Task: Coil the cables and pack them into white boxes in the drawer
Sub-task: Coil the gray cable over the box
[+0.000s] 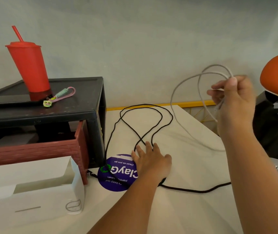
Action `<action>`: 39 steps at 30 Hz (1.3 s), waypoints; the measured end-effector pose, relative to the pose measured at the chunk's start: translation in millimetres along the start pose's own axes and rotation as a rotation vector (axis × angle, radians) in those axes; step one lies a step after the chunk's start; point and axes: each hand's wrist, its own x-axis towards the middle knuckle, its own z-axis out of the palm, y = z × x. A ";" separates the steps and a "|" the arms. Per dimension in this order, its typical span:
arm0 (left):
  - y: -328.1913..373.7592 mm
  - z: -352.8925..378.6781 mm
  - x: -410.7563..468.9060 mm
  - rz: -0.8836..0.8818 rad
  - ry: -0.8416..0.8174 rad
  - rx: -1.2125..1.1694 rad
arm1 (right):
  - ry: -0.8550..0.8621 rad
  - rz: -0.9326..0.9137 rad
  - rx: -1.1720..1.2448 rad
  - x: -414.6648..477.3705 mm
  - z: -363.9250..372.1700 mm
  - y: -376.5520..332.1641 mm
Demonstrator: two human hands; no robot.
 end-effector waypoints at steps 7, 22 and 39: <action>-8.6 -55.0 -54.5 0.061 0.237 -0.865 | -0.228 0.004 0.029 -32.6 29.3 -57.3; -146.0 -148.2 -239.4 -0.115 -0.295 -1.488 | -0.758 0.128 0.023 -193.4 38.0 -165.9; -189.7 -123.0 -331.8 -0.423 -0.188 -1.541 | -1.012 0.380 -0.421 -325.0 53.6 -135.5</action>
